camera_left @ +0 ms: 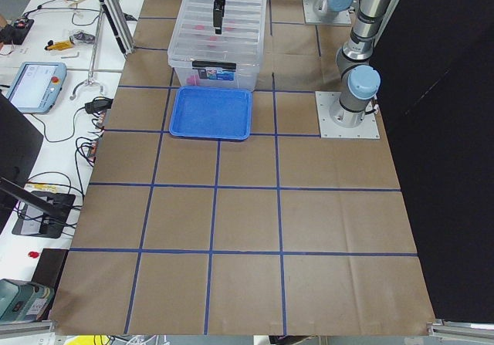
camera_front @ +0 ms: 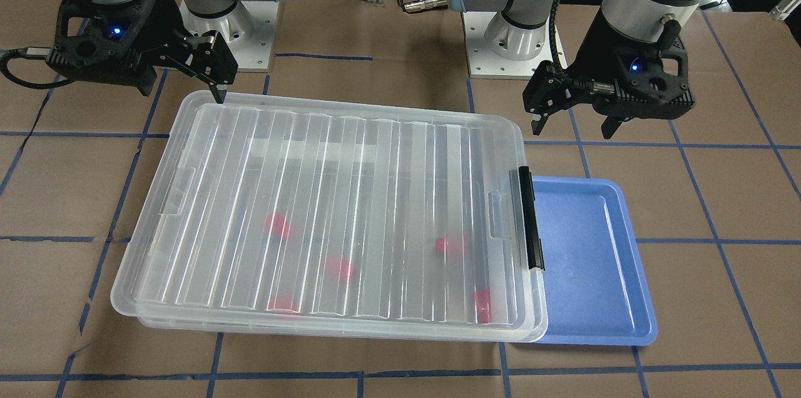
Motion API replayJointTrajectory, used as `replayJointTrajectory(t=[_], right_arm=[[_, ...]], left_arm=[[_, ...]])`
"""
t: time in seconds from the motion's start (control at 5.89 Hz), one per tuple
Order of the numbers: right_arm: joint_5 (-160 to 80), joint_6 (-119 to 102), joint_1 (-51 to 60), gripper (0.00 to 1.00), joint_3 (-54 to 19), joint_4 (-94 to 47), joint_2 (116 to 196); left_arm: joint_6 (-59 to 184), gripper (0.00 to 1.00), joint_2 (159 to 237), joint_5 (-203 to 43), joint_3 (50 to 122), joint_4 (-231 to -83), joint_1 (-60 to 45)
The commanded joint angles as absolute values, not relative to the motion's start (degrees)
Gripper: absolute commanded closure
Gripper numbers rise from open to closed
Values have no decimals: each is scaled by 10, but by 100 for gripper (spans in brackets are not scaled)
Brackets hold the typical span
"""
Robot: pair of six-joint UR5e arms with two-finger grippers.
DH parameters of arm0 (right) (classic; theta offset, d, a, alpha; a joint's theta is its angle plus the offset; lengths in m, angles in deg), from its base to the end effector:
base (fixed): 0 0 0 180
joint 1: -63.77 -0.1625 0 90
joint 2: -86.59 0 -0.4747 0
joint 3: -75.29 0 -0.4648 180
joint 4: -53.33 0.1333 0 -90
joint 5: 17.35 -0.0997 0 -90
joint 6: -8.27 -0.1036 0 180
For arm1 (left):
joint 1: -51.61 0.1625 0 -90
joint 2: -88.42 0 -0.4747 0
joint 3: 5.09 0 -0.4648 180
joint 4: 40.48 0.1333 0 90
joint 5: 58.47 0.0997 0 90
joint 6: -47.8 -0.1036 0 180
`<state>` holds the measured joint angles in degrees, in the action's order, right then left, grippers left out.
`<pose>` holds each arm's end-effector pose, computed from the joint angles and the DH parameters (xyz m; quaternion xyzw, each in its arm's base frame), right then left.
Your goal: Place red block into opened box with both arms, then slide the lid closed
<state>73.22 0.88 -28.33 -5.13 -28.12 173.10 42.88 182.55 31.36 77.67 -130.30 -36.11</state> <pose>0.1537 -0.5810 0.5779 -0.0460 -0.9987 -0.0210 0.0067 -0.1095 -0.6086 0.5635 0.0231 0.9993 -0.0287 0.0003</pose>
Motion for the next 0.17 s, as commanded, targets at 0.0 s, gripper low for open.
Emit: replayJointTrajectory(t=[0.0], right_arm=[[733, 9, -283, 0, -51, -281, 1731]], left_arm=[[429, 2, 1825, 314, 777, -1303, -361]])
